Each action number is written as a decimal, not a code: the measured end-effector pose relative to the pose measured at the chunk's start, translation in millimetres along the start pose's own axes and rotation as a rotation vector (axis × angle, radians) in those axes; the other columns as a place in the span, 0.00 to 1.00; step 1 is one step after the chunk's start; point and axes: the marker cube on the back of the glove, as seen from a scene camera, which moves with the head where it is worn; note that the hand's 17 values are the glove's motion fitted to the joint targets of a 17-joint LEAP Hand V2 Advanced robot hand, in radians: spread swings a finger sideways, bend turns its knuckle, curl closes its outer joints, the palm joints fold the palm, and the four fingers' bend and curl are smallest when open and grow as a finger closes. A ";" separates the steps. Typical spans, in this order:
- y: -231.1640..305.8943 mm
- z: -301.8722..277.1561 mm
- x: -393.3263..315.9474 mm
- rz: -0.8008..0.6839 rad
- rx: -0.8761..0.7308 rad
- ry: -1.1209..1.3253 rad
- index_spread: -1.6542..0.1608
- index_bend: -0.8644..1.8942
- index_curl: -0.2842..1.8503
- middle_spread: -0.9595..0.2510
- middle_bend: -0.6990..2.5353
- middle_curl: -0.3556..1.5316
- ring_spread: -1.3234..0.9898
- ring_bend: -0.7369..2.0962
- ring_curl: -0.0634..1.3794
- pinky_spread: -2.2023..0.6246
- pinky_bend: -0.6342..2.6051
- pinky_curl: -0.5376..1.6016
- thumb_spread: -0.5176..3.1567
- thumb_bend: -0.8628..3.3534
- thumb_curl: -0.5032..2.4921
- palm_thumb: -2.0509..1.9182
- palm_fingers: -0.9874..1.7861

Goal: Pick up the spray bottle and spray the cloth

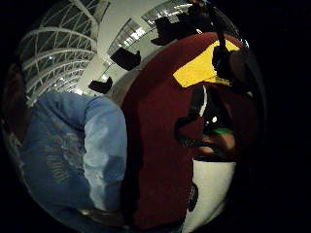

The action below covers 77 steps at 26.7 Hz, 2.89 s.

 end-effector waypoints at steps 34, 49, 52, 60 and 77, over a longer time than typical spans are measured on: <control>49.8 -78.9 40.7 0.549 0.226 -0.485 0.71 0.34 0.25 0.75 0.30 0.39 0.57 0.41 0.27 0.85 0.29 0.39 0.44 0.20 0.29 0.68 0.59; 29.3 -62.0 123.3 0.839 0.385 -0.507 0.70 0.35 0.23 0.76 0.31 0.39 0.58 0.42 0.28 0.85 0.29 0.40 0.44 0.20 0.29 0.68 0.58; 16.1 -54.6 147.0 0.887 0.395 -0.493 0.71 0.34 0.23 0.76 0.30 0.40 0.58 0.42 0.28 0.85 0.30 0.41 0.43 0.20 0.29 0.68 0.57; -17.1 -33.5 178.1 0.963 0.416 -0.513 0.70 0.34 0.22 0.76 0.30 0.40 0.58 0.42 0.28 0.86 0.31 0.41 0.42 0.20 0.29 0.69 0.56; -36.7 -34.1 190.7 0.966 0.451 -0.431 0.73 0.37 0.26 0.74 0.28 0.39 0.58 0.41 0.27 0.87 0.31 0.41 0.39 0.23 0.33 0.77 0.66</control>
